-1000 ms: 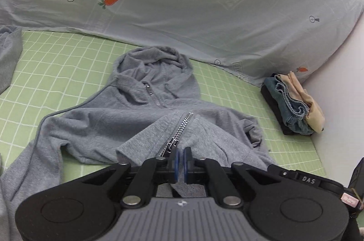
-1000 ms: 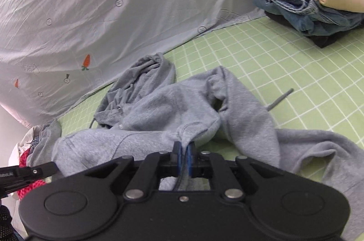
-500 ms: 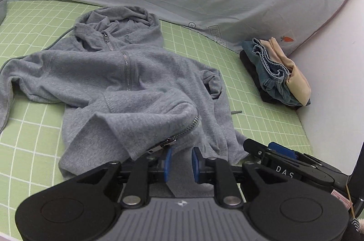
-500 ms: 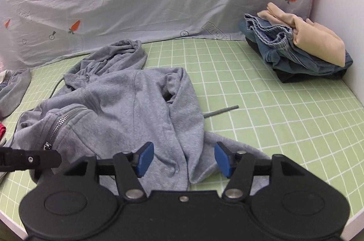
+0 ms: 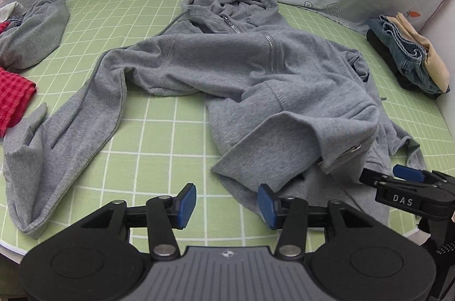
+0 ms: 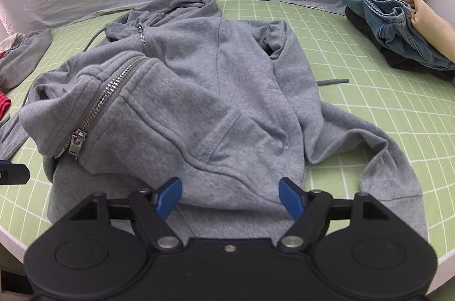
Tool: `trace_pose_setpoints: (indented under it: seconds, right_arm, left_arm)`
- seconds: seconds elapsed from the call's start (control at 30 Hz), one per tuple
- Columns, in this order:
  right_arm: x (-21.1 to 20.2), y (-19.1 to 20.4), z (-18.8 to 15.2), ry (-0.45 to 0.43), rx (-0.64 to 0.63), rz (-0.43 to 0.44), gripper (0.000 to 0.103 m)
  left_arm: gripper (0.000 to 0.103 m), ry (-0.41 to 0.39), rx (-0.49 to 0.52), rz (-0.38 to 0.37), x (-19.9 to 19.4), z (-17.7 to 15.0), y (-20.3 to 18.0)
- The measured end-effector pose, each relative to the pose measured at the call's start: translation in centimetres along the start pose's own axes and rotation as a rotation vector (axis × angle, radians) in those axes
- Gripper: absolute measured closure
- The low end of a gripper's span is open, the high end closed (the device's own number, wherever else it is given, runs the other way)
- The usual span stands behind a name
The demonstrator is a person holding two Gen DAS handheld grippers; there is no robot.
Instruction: Fold clothes
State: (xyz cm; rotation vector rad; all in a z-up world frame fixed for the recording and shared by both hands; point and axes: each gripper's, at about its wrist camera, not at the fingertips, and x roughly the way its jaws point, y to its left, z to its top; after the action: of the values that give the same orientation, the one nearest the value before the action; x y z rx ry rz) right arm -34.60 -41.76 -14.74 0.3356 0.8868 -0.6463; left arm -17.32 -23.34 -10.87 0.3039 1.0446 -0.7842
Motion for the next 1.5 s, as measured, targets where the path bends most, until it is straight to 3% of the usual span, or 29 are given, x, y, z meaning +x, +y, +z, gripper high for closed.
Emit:
trace_pose_setpoints:
  seconds: [0.1, 0.23, 0.43, 0.6, 0.7, 0.83, 0.87, 0.93, 1.07, 1.2, 1.3, 1.4, 1.5]
  right_arm:
    - [0.4, -0.2, -1.0, 0.02, 0.024, -0.05, 0.021]
    - [0.8, -1.0, -2.3, 0.05, 0.058, -0.102, 0.021]
    - [0.6, -1.6, -3.0, 0.045, 0.102, -0.087, 0.019]
    - [1.0, -2.0, -2.8, 0.057, 0.15, -0.06, 0.017]
    - [1.1, -1.8, -2.5, 0.053, 0.116, -0.042, 0.023]
    - [0.8, -1.6, -2.3, 0.035, 0.082, -0.018, 0.051]
    - [0.7, -1.7, -2.3, 0.032, 0.082, -0.012, 0.064]
    - [0.5, -1.9, -2.3, 0.031, 0.078, -0.001, 0.079]
    - [0.3, -2.5, -2.3, 0.042, 0.038, 0.018, 0.091]
    - [0.1, -3.1, -2.4, 0.055, -0.013, 0.042, 0.093]
    - [0.0, -3.5, -2.5, 0.065, -0.051, 0.06, 0.093]
    - [-0.1, -4.0, -2.5, 0.078, -0.071, 0.096, 0.093]
    - [0.0, -4.3, -2.4, 0.091, -0.065, 0.132, 0.092]
  left_arm:
    - [0.048, 0.01, 0.093, 0.016, 1.8, -0.1, 0.1]
    - [0.042, 0.001, 0.21, -0.028, 3.8, 0.0, -0.3]
    - [0.035, -0.006, 0.348, -0.059, 6.0, 0.2, -1.7]
    - [0.035, -0.044, 0.391, -0.089, 6.6, 0.4, -2.6]
    - [0.037, -0.069, 0.389, -0.114, 6.8, 0.5, -3.2]
    - [0.062, -0.087, 0.375, -0.12, 6.7, 0.5, -4.1]
    - [0.065, -0.095, 0.373, -0.108, 6.5, 0.4, -4.3]
    - [0.071, -0.107, 0.37, -0.067, 5.9, 0.3, -4.6]
    - [0.078, -0.175, 0.326, 0.137, 3.7, 0.6, -4.1]
    - [0.08, -0.191, 0.239, 0.297, 0.7, 1.0, -2.5]
    - [0.08, -0.174, 0.288, 0.398, -0.7, -0.2, -3.0]
    - [0.08, -0.113, 0.293, 0.46, -1.1, -1.9, -3.4]
    - [0.077, 0.0, 0.244, 0.47, -0.6, -3.6, -3.3]
